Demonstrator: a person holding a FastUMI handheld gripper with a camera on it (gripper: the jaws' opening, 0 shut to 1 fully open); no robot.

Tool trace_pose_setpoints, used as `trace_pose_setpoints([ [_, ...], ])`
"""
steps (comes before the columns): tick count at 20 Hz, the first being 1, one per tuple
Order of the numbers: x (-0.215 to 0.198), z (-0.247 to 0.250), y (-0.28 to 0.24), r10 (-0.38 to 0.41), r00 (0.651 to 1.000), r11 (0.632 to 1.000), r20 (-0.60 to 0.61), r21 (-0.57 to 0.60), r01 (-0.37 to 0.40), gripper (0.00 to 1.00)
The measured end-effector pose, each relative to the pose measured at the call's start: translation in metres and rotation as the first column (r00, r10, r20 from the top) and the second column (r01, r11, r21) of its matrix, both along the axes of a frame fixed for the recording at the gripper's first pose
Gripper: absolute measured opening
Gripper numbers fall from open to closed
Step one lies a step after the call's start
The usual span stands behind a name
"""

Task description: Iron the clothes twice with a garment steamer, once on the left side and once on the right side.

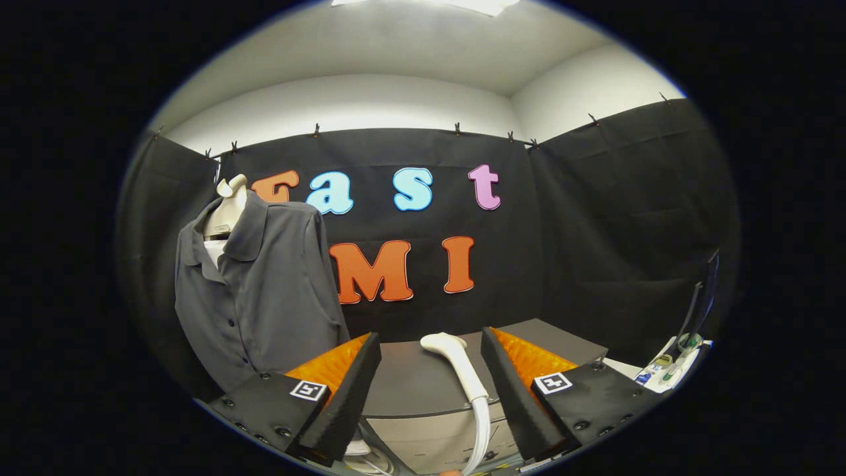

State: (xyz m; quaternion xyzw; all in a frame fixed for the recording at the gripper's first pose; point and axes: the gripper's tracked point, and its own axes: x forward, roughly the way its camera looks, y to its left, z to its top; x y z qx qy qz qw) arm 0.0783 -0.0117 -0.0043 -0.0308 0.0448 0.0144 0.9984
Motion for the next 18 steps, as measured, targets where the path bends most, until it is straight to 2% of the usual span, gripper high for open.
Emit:
trace_pose_setpoints([
  [4, 0.043, -0.022, -0.033, 0.007, 0.997, 0.997, -0.079, -0.076, -0.013, 0.98],
  [7, 0.079, -0.051, -0.042, 0.038, 0.982, 0.996, -0.184, -0.076, -0.053, 0.98],
  [14, 0.166, -0.118, -0.054, 0.060, 0.913, 0.991, -0.404, -0.085, -0.103, 0.99],
  [18, 0.208, -0.161, -0.056, 0.065, 0.841, 0.990, -0.537, -0.072, -0.123, 0.99],
])
